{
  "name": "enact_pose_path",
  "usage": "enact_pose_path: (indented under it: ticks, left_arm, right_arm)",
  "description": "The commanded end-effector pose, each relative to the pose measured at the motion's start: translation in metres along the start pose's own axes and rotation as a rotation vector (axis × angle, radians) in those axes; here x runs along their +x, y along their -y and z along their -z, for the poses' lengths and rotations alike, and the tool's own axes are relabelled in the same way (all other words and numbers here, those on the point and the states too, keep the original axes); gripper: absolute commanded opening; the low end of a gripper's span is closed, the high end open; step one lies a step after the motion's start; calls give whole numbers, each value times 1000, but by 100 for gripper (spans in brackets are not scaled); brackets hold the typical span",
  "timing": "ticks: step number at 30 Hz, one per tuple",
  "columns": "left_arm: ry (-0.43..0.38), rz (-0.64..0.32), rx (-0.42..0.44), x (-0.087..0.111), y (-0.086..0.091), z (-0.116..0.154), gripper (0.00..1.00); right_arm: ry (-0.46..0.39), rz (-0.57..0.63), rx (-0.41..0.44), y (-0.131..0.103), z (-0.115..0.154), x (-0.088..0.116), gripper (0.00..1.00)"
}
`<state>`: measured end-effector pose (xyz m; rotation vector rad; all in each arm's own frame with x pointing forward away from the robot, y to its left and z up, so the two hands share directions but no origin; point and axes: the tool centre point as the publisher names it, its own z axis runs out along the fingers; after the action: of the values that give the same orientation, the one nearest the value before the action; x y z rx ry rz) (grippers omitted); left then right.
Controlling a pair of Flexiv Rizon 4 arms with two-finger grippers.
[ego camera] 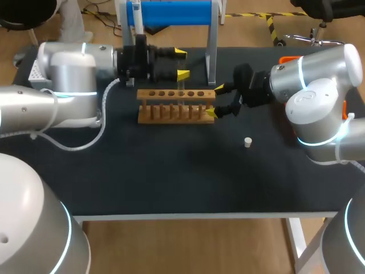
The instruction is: Invert the test tube, pick up the pipette, mount the tip to pipette, aspirate from beaker and dispense into the tube, eject the tip, return the pipette, and cap with the stopper.
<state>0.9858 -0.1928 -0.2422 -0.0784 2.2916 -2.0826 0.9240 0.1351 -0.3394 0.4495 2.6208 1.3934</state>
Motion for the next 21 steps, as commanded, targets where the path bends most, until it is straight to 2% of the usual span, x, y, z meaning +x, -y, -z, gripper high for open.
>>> enact_pose_path:
  ticks: [1, 5, 11, 16, 21]
  left_arm:
    - [-10, 12, -41, 7, 10, 13, 100]
    - [-18, 27, -64, 17, 15, 28, 100]
    - [-9, 63, -109, 36, 17, 68, 100]
    - [59, 82, -136, 51, 17, 109, 100]
    - [147, 117, -171, 67, 9, 148, 100]
  right_arm:
    - [-1, 0, 0, 0, 1, 0, 100]
    - [-1, 0, 0, 0, 1, 0, 100]
    - [-1, 0, 0, 0, 1, 0, 100]
    - [-1, 0, 0, 0, 1, 0, 100]
    - [-1, 0, 0, 0, 1, 0, 100]
